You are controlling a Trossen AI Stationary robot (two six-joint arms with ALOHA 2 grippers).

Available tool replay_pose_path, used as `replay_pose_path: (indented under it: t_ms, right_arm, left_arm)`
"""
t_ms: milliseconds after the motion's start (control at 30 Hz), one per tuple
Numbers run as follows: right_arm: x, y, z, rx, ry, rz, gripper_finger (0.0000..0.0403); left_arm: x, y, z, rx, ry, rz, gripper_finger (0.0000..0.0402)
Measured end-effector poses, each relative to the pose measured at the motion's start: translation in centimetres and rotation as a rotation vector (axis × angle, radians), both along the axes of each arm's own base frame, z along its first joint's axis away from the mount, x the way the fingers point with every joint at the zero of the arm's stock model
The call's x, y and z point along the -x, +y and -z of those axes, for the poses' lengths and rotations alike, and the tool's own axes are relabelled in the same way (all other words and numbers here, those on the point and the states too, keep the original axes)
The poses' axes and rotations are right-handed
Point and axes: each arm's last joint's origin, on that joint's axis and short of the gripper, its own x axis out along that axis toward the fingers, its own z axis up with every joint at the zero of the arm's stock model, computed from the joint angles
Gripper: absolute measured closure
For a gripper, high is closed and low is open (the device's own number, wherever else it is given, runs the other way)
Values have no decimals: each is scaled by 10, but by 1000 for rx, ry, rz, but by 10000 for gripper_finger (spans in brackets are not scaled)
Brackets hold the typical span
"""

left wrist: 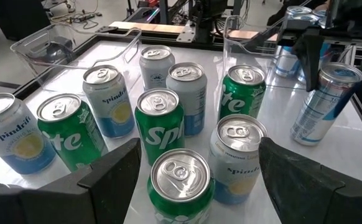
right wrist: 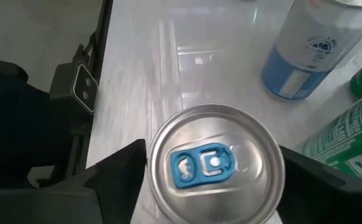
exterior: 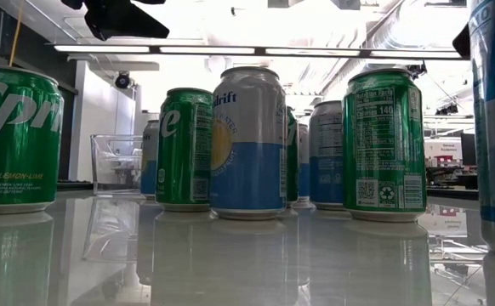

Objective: Sort soda cans
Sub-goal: Put the blue soda can into the bottom right transparent bin

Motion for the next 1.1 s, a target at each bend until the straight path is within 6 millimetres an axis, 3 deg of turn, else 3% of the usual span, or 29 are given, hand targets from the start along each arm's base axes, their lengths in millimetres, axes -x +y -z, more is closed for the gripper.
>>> replay_pose_path:
  t_ms: [200, 367, 567, 767, 867, 1100]
  right_arm:
    - [0, 0, -1, -14, -13, 24, 181]
    - [8, -5, -23, -31, -65, 19, 185]
    - [39, -18, -68, -26, -164, 11, 185]
    - [79, -47, -100, -9, -183, 59, 185]
    - [94, -64, -106, -10, -145, 97, 185]
    - [119, -90, -99, 32, 22, 205, 185]
  left_arm:
    - [0, 0, 0, 1, 0, 0, 99]
    - [0, 0, 0, 1, -1, -1, 99]
    - [0, 0, 0, 1, -1, -1, 99]
    - [0, 0, 0, 1, -1, -1, 99]
    - [0, 0, 0, 1, -1, -1, 99]
    - [0, 0, 0, 1, -1, -1, 99]
